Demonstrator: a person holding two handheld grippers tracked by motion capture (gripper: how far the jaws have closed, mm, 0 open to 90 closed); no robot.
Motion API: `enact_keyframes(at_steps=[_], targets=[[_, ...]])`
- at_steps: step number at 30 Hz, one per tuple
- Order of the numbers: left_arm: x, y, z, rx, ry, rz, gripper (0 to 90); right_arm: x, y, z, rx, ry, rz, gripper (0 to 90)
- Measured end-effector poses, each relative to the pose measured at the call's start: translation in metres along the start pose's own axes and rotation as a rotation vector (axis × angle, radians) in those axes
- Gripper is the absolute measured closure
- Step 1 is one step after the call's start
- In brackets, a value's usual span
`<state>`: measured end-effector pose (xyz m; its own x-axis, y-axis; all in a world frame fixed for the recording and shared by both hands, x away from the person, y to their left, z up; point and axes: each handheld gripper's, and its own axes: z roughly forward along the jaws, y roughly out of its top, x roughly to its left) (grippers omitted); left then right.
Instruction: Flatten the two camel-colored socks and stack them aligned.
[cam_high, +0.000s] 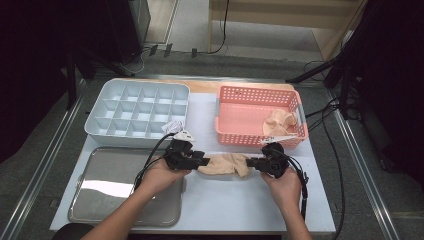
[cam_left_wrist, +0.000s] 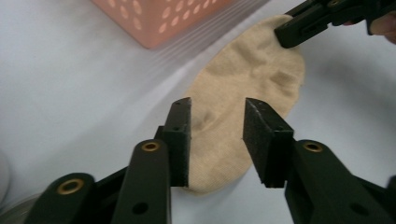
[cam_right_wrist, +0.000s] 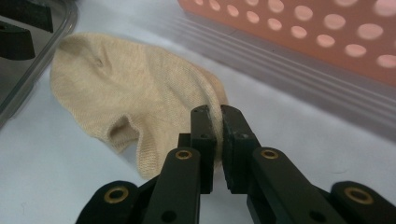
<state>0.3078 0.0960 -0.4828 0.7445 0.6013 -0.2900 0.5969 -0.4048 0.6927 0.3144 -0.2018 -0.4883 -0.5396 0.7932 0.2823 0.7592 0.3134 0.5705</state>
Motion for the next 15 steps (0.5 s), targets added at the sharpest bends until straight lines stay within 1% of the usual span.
enact_keyframes(at_steps=[2,5,6,8,11,15], targets=[[-0.003,0.001,0.004,0.016,-0.002,0.019,72.6,0.0,0.0,0.0,0.002,0.002,0.003,85.7],[-0.006,0.002,0.011,0.028,-0.014,0.032,76.4,0.0,0.001,0.0,0.001,0.005,0.005,85.7],[-0.006,0.003,0.013,0.036,-0.013,0.04,76.8,0.0,0.001,0.0,0.001,0.006,0.007,85.7],[-0.008,0.004,0.016,0.032,-0.018,0.037,77.0,0.0,0.001,-0.001,0.003,0.008,0.01,85.7],[-0.011,0.007,0.02,0.037,-0.019,0.051,77.0,0.0,0.002,-0.001,0.001,0.01,0.012,85.7],[-0.011,0.01,0.027,0.029,-0.02,0.04,76.2,0.0,0.002,-0.001,0.001,0.004,0.004,85.8]])
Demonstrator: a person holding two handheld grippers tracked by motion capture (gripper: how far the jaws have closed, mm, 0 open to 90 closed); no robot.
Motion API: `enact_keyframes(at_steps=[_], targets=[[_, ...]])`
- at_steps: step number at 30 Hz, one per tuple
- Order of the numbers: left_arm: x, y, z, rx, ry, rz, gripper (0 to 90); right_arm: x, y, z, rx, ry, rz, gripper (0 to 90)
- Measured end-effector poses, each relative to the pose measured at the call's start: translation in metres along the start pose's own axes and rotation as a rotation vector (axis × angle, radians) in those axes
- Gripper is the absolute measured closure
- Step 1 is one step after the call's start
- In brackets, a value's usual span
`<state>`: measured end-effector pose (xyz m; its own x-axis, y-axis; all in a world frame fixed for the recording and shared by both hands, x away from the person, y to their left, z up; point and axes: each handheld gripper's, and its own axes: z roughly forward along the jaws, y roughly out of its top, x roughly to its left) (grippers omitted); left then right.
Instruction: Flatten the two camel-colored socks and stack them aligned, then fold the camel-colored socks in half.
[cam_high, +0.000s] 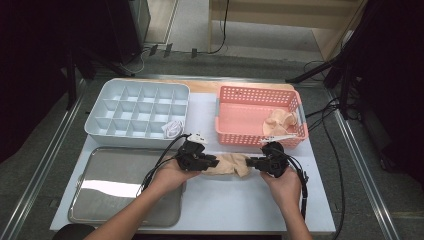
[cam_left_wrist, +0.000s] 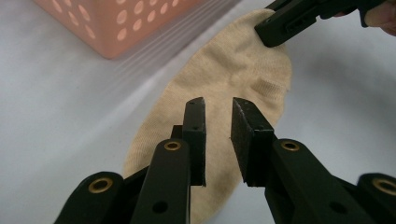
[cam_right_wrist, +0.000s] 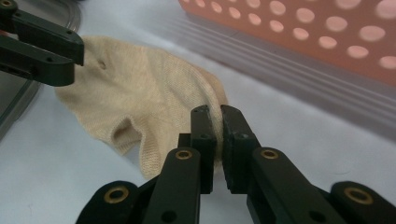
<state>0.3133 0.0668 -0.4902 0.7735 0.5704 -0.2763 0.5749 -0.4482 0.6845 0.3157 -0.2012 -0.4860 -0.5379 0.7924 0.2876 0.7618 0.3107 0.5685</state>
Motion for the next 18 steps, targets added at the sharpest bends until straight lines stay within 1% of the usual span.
enact_keyframes(at_steps=[2,3,6,7,8,10,12,13,14,16,18], targets=[[0.0,0.001,0.003,0.002,0.0,-0.007,75.8,0.001,0.001,-0.001,-0.002,0.006,0.002,85.8],[0.0,0.001,0.004,0.007,0.005,0.0,75.6,0.001,0.002,-0.001,-0.003,0.006,0.001,85.8],[0.001,0.0,0.009,0.015,0.015,0.001,74.6,0.002,0.004,-0.001,-0.006,0.013,0.001,85.7],[0.001,-0.001,0.011,0.012,0.015,-0.009,74.5,0.003,0.004,-0.002,-0.005,0.014,0.002,85.8],[0.001,-0.001,0.012,0.021,0.019,-0.007,74.2,0.003,0.004,-0.002,-0.008,0.016,-0.003,85.7],[0.0,-0.002,0.017,0.041,0.023,0.007,73.8,0.004,0.005,-0.003,-0.009,0.019,-0.001,85.8],[-0.003,-0.002,0.023,0.056,0.035,0.031,73.0,0.005,0.006,-0.004,-0.01,0.023,-0.001,85.8],[-0.003,-0.003,0.025,0.06,0.033,0.028,72.8,0.006,0.006,-0.005,-0.011,0.028,-0.001,85.8],[-0.004,-0.003,0.026,0.053,0.032,0.02,72.7,0.006,0.007,-0.005,-0.012,0.031,-0.002,85.8],[-0.004,-0.004,0.029,0.06,0.028,0.016,72.7,0.007,0.007,-0.006,-0.014,0.037,-0.002,85.8],[-0.005,-0.005,0.031,0.065,0.032,0.021,72.6,0.008,0.008,-0.008,-0.011,0.046,0.0,85.8]])
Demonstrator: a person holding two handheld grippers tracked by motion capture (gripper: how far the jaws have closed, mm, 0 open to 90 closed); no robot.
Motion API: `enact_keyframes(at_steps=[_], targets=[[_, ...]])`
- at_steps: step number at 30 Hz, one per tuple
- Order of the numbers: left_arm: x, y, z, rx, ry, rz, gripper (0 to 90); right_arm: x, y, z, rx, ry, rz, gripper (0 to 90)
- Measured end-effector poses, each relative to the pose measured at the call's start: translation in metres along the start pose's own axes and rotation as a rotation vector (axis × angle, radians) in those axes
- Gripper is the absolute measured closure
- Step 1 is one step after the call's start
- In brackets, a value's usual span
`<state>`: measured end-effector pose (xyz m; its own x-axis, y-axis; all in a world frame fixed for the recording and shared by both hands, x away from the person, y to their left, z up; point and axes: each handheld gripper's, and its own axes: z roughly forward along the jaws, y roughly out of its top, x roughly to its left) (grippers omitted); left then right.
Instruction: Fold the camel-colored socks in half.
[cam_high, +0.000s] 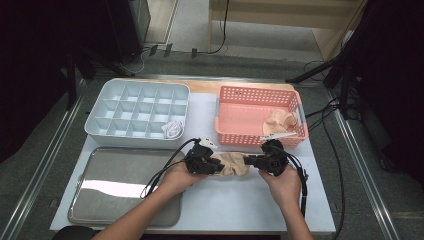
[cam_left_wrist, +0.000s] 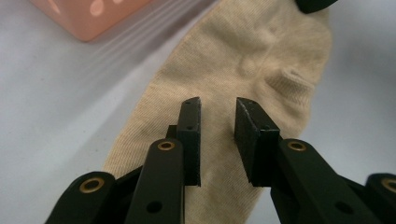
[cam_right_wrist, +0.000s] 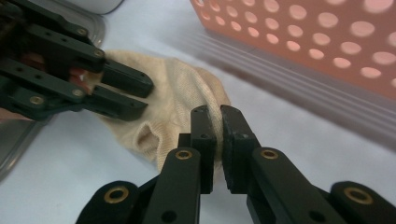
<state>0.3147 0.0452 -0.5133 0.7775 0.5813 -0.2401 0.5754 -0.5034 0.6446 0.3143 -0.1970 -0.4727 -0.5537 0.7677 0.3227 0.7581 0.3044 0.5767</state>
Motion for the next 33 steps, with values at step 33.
enact_keyframes(at_steps=[33], targets=[[0.008,-0.004,-0.022,-0.043,-0.016,-0.034,67.0,0.029,0.017,-0.01,0.004,0.029,-0.037,85.7]])
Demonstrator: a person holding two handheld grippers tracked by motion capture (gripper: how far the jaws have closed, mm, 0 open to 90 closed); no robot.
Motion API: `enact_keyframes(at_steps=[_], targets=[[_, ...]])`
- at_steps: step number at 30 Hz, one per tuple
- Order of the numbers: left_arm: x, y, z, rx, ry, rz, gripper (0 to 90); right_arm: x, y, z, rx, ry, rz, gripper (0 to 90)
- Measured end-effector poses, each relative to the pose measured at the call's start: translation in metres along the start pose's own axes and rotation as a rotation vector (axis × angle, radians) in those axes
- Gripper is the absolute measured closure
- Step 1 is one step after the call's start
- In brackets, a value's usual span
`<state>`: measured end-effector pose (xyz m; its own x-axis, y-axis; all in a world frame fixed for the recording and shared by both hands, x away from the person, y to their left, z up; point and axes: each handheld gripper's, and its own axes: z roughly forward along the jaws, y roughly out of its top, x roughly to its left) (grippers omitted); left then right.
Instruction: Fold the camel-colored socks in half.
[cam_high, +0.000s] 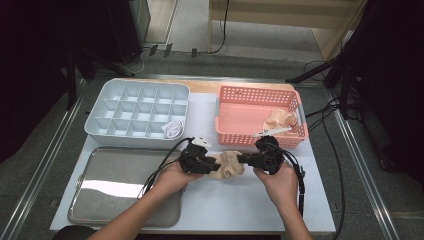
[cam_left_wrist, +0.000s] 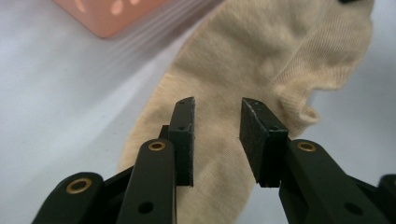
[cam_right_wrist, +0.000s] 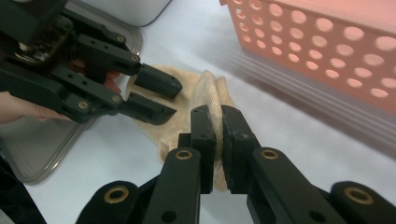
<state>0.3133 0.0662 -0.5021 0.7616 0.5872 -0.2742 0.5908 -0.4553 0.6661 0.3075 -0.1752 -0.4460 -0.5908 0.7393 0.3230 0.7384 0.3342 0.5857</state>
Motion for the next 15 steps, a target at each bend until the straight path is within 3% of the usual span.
enact_keyframes(at_steps=[15], targets=[[0.011,0.001,-0.036,-0.042,0.033,-0.019,64.2,0.017,0.013,0.015,0.023,0.021,-0.045,85.5]])
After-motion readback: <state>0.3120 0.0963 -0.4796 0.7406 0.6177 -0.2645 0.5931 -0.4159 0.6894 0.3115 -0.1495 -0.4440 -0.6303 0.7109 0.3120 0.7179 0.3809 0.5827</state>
